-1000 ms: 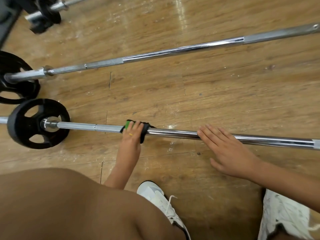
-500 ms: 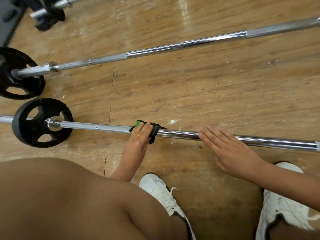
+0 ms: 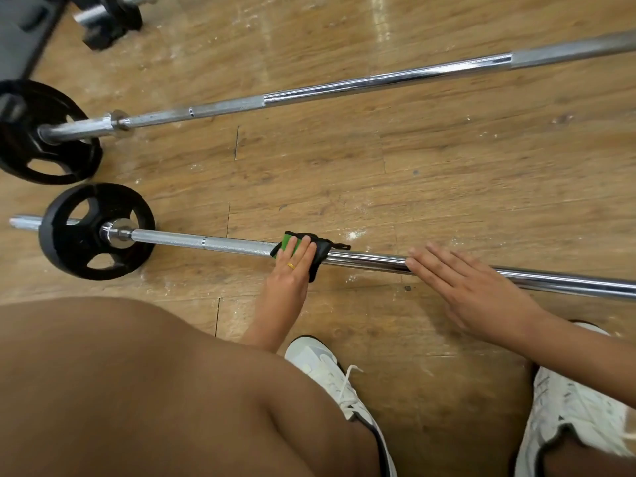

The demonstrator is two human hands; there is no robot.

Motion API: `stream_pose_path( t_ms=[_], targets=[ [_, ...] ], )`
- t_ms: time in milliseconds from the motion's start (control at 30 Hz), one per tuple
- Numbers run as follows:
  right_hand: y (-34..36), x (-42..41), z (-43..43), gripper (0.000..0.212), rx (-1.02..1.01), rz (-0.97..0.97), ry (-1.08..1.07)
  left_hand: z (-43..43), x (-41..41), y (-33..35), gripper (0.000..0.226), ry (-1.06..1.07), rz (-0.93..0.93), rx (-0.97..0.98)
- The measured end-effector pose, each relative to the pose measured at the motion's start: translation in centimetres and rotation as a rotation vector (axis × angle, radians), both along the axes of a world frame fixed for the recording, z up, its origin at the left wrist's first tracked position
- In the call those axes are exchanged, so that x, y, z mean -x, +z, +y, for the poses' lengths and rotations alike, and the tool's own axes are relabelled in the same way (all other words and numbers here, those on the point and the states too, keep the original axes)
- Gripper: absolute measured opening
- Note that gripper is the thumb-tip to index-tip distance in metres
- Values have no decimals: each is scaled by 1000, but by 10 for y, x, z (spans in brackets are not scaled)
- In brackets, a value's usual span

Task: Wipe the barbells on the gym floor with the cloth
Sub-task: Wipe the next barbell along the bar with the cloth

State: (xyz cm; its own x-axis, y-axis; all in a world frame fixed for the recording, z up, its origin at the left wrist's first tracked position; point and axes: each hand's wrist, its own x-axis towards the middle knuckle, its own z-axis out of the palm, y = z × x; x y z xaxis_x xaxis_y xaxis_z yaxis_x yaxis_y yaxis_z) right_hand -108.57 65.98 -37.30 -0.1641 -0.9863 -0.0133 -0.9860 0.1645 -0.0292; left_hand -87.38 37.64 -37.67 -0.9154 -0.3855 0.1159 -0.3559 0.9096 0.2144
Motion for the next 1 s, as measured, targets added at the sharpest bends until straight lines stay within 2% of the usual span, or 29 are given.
stream_pose_path(
  t_ms=[233, 333, 467, 567, 633, 733, 933, 1000],
  targets=[
    [6, 14, -9, 80, -96, -24, -13, -29, 25, 23, 51, -76, -172, 59],
    [11, 21, -16, 91, -144, -27, -53, -39, 27, 20, 62, -15, -150, 75],
    [12, 37, -24, 105, -192, -70, -81, -52, 41, 21, 59, -4, -171, 47],
    [12, 49, -30, 103, -200, -84, -88, -56, 54, 28, 48, -20, -152, 52],
    [11, 57, -34, 100, -209, -85, -99, -59, 58, 29, 42, 48, -120, 53],
    [11, 66, -40, 99, -179, -101, -118, -65, 62, 23, 52, 152, -147, 16],
    [17, 81, -52, 99, -208, -172, -139, -60, 84, 20, 74, -142, -201, 97],
    [17, 87, -54, 98, -227, -195, -138, -57, 88, 22, 80, -181, -212, 124]
  ],
)
